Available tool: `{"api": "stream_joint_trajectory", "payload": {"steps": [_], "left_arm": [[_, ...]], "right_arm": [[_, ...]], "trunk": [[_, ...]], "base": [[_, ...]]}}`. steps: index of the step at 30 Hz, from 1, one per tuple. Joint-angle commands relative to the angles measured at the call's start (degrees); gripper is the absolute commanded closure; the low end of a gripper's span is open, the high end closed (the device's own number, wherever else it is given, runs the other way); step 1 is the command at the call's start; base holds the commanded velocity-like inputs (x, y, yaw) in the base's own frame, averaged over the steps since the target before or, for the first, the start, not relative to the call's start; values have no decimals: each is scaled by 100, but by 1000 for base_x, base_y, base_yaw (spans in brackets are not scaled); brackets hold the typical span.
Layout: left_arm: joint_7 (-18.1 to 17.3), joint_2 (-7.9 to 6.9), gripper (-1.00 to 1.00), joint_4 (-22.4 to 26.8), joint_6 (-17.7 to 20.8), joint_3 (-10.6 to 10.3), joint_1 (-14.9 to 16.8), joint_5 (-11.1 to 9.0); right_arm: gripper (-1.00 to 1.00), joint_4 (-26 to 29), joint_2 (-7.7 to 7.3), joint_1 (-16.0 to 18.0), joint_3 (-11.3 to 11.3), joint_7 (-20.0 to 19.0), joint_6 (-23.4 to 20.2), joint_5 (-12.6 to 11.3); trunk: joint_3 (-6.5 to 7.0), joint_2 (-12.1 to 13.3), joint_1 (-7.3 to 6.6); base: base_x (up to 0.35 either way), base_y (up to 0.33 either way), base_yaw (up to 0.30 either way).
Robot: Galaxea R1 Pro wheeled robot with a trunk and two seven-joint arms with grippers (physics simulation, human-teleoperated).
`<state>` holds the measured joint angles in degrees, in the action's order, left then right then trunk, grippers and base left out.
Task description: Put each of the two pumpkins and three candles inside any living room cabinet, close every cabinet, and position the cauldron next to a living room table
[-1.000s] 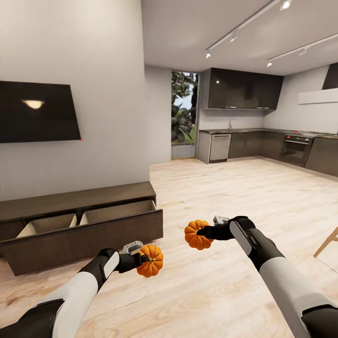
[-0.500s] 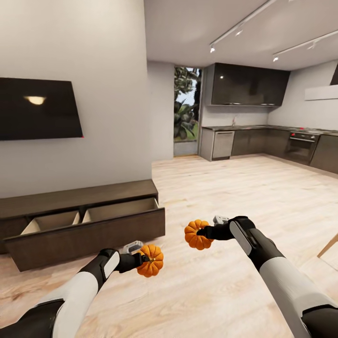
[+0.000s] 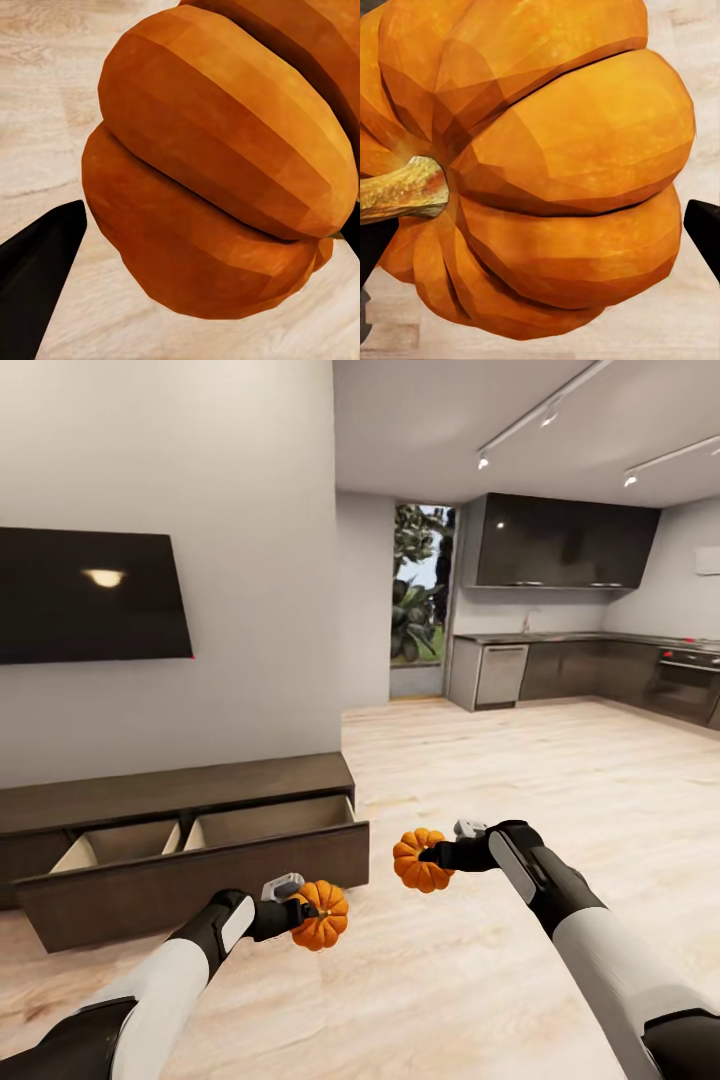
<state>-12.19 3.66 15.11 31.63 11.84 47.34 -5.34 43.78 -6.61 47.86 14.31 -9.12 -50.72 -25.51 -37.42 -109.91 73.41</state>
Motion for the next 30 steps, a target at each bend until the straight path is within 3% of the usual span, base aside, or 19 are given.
{"api": "stream_joint_trajectory", "payload": {"steps": [1,14,30], "left_arm": [[25,3,100,10,45,20,3,-72],[33,3,100,10,45,20,3,-72],[33,12,100,10,45,20,3,-72]], "right_arm": [[100,8,-6,4,15,-45,-17,31],[100,8,-6,4,19,-42,-23,29],[100,4,-6,4,37,-43,-24,29]], "trunk": [[1,-3,2],[46,-3,2],[46,-3,2]], "base": [[271,0,199],[235,-73,119],[196,-99,259]]}}
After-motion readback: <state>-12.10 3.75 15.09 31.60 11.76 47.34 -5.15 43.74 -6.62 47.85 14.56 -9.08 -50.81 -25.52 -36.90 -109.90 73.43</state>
